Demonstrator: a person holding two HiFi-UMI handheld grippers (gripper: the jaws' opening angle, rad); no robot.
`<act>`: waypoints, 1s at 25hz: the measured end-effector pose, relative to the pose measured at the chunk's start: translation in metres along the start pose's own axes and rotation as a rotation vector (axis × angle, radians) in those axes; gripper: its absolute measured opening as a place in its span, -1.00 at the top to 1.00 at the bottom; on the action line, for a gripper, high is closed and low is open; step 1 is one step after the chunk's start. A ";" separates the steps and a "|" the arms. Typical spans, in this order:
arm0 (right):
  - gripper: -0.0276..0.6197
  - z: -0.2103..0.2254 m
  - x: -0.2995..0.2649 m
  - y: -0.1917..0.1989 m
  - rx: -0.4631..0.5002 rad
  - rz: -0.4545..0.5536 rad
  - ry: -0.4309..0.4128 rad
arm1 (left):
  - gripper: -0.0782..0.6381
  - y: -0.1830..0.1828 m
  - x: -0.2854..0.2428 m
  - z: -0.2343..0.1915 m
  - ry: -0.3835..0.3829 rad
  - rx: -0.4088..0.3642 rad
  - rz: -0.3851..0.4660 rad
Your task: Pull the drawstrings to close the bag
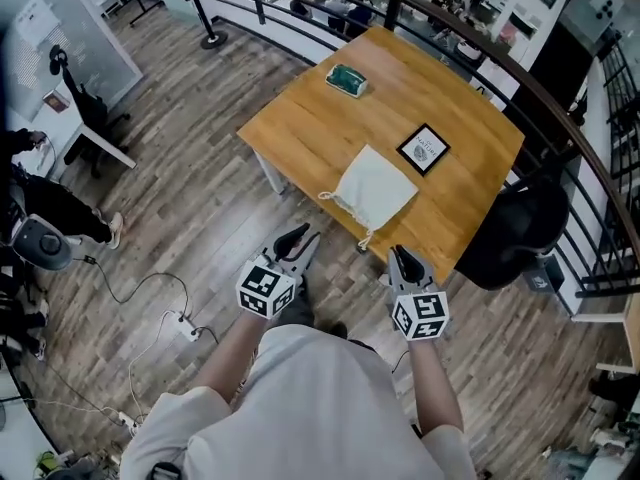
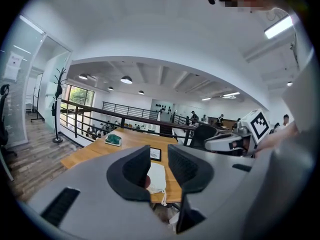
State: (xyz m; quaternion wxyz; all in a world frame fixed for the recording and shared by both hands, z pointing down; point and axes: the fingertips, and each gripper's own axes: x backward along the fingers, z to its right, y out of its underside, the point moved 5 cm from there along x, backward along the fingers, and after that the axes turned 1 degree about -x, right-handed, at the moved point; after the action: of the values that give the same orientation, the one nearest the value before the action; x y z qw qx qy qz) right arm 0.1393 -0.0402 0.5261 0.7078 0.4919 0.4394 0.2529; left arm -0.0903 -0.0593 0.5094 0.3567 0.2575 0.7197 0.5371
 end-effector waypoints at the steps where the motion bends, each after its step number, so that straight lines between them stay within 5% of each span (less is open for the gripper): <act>1: 0.81 -0.001 -0.008 -0.003 -0.006 -0.002 0.010 | 0.49 -0.001 -0.006 -0.009 0.016 -0.002 -0.008; 14: 0.81 0.005 -0.074 0.020 -0.083 -0.102 0.193 | 0.49 0.034 -0.068 -0.100 0.211 -0.015 -0.178; 25: 0.81 0.023 -0.081 0.100 -0.154 -0.268 0.294 | 0.49 0.096 -0.115 -0.115 0.309 -0.030 -0.315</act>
State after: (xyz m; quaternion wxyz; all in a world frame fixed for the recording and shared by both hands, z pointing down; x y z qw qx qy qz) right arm 0.1272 -0.0763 0.6514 0.6988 0.3316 0.5788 0.2583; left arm -0.1121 -0.1862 0.6478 0.3254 0.0511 0.7891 0.5185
